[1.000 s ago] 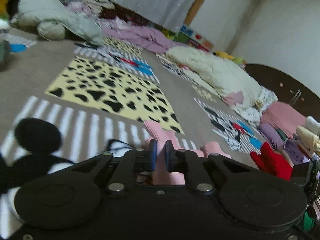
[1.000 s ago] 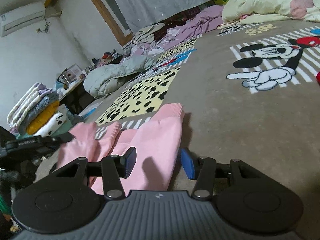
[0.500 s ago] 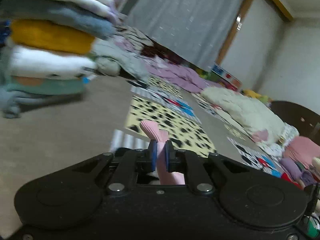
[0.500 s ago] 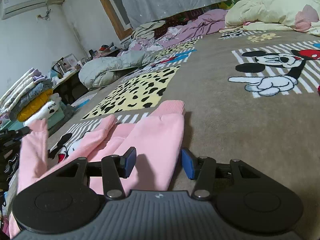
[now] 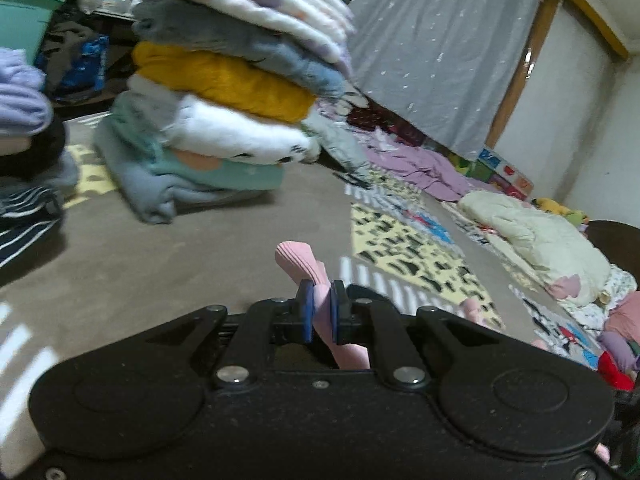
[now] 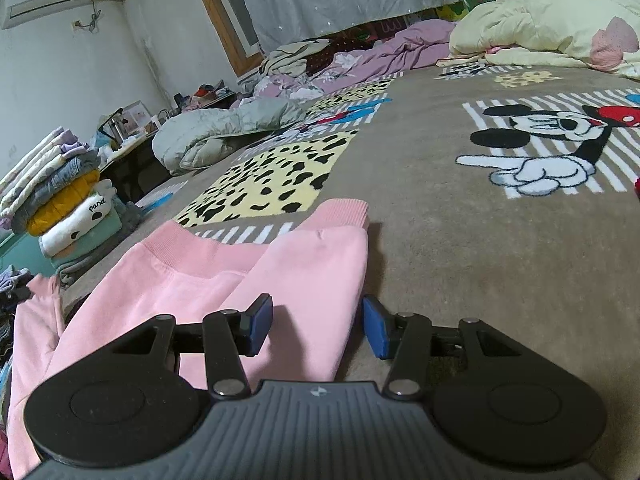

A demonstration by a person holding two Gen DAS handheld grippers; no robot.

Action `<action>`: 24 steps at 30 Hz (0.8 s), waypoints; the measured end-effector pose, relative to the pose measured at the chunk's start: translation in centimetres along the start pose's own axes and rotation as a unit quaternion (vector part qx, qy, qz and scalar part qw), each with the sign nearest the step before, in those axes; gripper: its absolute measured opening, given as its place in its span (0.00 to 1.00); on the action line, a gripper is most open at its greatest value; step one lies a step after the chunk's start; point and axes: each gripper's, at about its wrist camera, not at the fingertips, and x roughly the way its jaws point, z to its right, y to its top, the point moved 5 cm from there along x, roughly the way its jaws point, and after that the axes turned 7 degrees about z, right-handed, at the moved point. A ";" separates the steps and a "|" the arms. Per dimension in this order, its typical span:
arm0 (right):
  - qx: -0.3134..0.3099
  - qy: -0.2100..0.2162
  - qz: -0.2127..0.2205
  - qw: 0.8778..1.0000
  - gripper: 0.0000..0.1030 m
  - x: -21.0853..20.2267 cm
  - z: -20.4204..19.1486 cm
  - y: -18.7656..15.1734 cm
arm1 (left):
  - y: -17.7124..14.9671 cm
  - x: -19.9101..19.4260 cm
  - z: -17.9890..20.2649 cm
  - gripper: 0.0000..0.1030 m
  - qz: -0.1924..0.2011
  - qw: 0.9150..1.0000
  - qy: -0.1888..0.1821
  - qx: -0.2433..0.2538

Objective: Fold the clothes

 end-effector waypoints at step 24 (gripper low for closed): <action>0.063 -0.039 0.073 0.995 0.52 -8.6 -0.1 -0.5 | -4.2 -3.8 -1.2 0.26 -0.086 0.988 0.030 -0.125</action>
